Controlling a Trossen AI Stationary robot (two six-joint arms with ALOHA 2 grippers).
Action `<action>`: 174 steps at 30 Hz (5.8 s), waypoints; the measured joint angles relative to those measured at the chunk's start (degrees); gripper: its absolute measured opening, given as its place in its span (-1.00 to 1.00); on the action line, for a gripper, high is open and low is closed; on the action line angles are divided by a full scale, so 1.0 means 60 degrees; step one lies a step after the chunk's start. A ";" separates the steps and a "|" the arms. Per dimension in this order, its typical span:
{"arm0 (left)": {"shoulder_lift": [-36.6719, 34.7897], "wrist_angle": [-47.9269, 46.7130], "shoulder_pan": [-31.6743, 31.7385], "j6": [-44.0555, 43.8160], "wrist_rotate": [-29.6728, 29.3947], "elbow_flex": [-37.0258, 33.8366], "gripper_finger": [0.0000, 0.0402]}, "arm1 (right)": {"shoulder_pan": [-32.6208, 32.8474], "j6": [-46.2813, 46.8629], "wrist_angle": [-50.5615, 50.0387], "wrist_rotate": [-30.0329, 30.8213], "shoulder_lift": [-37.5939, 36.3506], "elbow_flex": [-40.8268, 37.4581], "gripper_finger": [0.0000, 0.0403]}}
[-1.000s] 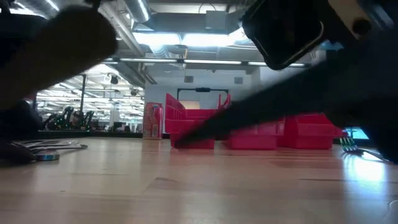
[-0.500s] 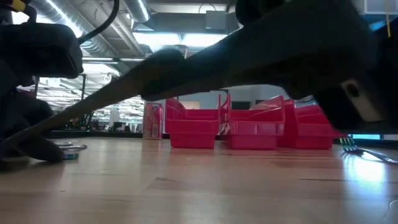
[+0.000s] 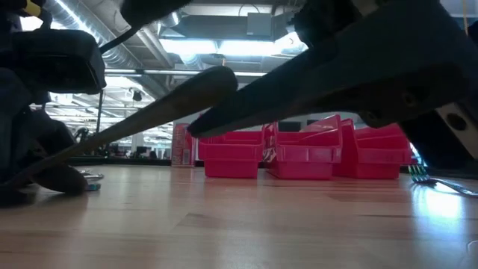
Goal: Sort silverware
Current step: Put the black spoon into the center red bin
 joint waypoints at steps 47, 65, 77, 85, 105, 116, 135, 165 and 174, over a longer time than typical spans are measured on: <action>-0.0018 -0.0322 -0.0353 -0.0631 0.0225 0.0018 -1.00 | 0.0215 0.1348 -0.0507 0.0477 0.0000 0.0004 0.02; -0.0018 -0.0326 -0.0353 -0.0551 0.0210 0.0011 -1.00 | 0.0126 0.1588 -0.0774 0.0398 0.0000 0.0004 0.02; -0.0015 -0.0330 -0.0357 -0.0555 0.0083 0.0011 -1.00 | -0.0251 0.1283 -0.0807 -0.0315 0.0000 0.0004 0.02; -0.0007 -0.0330 -0.0356 -0.0437 0.0083 0.0011 -1.00 | -0.0324 0.1193 -0.0745 -0.0466 0.0000 0.0004 0.00; -0.0007 -0.0333 -0.0353 -0.0385 0.0079 0.0007 -1.00 | -0.0444 0.1439 -0.0748 -0.0237 0.0000 0.0004 -0.59; -0.0007 -0.0336 -0.0353 -0.0409 0.0079 0.0007 -1.00 | -0.0445 0.1320 -0.0383 -0.0269 0.0000 -0.0004 -0.59; -0.0007 -0.0337 -0.0353 -0.0380 0.0006 0.0004 -1.00 | -0.0357 0.1359 -0.0151 -0.0164 -0.0004 -0.0004 -0.59; -0.0007 -0.0337 -0.0342 -0.0380 -0.0066 0.0004 -1.00 | -0.0357 0.1039 0.0272 -0.0324 -0.0004 -0.0004 -0.60; -0.0007 -0.0352 -0.0339 -0.0376 -0.0141 0.0004 -1.00 | -0.0351 0.1002 0.0281 -0.0239 -0.0004 -0.0004 -0.97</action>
